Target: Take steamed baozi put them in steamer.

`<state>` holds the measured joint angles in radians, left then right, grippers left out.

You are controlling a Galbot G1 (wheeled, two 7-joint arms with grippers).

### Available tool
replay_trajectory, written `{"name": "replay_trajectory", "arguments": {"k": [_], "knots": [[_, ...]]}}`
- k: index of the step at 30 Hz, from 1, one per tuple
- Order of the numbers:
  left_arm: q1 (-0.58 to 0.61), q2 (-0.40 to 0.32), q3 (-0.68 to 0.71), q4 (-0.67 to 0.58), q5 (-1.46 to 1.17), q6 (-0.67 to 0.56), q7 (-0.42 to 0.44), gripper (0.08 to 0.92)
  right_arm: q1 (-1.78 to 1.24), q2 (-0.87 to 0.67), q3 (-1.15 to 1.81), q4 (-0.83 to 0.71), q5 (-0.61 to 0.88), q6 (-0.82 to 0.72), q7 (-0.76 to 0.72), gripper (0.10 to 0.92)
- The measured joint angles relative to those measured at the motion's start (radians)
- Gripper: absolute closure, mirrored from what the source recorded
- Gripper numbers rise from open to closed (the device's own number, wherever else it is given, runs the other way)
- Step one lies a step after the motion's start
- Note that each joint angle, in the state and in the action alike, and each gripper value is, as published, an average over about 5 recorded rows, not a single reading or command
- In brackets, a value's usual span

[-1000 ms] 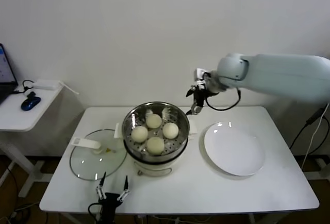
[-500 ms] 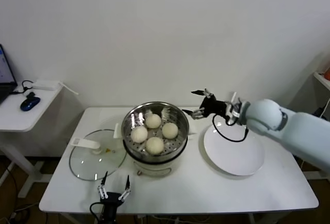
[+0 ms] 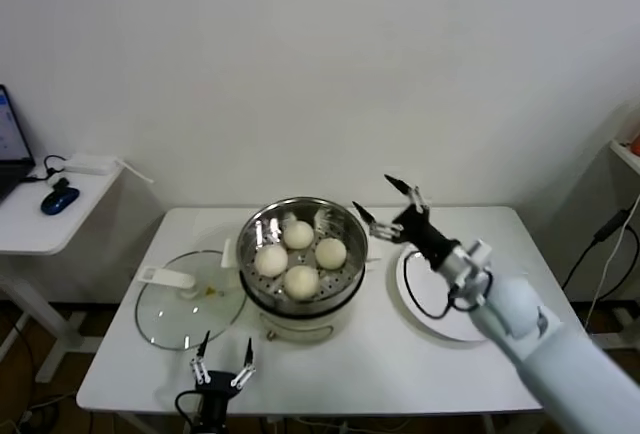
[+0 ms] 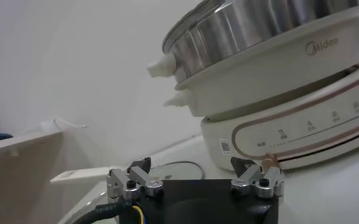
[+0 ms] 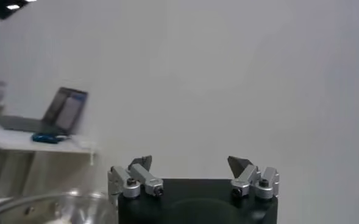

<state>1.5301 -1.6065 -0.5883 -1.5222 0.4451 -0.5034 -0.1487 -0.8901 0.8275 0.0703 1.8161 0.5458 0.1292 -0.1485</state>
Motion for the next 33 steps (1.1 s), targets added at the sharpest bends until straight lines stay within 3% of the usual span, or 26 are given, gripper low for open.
{"name": "replay_trajectory", "arguments": {"k": [13,33], "knots": [[0.015,-0.001,0.002,-0.024,0.0,0.001,-0.004,0.177,-0.632,0.318,0.317,-0.042,-0.14,0.256,-0.047,0.203],[0.028,-0.003,0.002,-0.043,-0.001,0.003,-0.001,0.177,-0.806,0.492,0.399,-0.092,-0.207,0.392,-0.064,0.203]]}}
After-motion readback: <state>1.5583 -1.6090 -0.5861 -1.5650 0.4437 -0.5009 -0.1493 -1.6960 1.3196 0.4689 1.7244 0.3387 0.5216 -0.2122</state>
